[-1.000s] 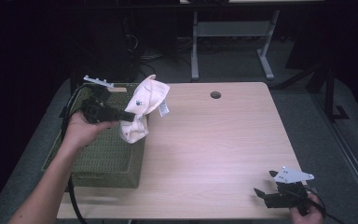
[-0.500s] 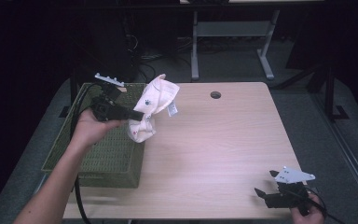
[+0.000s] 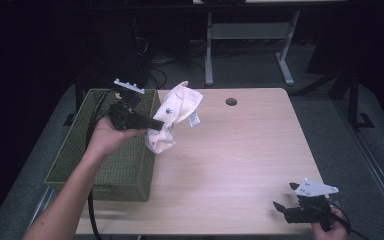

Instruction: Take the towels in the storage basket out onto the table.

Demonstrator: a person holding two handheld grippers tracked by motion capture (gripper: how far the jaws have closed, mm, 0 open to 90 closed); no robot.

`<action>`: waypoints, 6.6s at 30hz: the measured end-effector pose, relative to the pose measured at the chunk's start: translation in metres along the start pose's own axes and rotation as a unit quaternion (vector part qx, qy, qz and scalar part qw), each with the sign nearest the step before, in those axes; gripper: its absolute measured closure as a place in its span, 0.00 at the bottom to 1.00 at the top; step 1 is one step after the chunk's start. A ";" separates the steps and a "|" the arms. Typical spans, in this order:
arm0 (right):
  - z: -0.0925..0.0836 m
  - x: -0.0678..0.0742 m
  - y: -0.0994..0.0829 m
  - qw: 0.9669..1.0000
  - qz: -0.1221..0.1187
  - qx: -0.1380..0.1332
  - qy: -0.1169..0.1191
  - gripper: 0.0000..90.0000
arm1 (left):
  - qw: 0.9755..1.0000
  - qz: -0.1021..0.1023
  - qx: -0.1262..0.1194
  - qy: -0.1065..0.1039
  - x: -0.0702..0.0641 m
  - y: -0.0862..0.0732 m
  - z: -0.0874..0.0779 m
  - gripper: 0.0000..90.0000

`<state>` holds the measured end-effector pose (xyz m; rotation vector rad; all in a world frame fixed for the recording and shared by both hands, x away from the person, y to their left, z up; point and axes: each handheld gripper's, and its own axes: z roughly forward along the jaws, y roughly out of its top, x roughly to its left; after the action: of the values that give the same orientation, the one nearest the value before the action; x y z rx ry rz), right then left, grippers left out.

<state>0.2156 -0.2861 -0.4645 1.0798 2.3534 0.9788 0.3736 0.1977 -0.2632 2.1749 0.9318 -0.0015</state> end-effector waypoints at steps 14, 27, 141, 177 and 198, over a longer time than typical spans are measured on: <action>-0.001 0.000 0.000 1.000 -0.003 -0.001 -0.001 0.16 | 1.000 0.014 0.010 -0.014 -0.011 0.009 0.018 0.87; -0.001 0.000 0.000 1.000 -0.002 -0.004 -0.002 0.16 | 0.999 0.026 0.020 -0.023 -0.020 0.018 0.035 0.87; -0.006 -0.007 -0.001 1.000 0.003 -0.016 0.000 0.16 | 0.998 -0.021 0.037 -0.050 -0.063 -0.013 0.234 0.58; -0.003 -0.006 -0.005 1.000 0.007 -0.005 -0.002 0.16 | 0.998 0.009 -0.016 -0.060 -0.077 -0.072 0.193 0.30; 0.000 -0.004 -0.003 1.000 0.002 -0.002 -0.003 0.16 | 0.997 0.035 -0.008 -0.061 -0.088 -0.111 0.179 0.26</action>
<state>0.2161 -0.2906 -0.4663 1.0841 2.3446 0.9791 0.2892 0.0778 -0.4385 2.1658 0.7845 -0.0925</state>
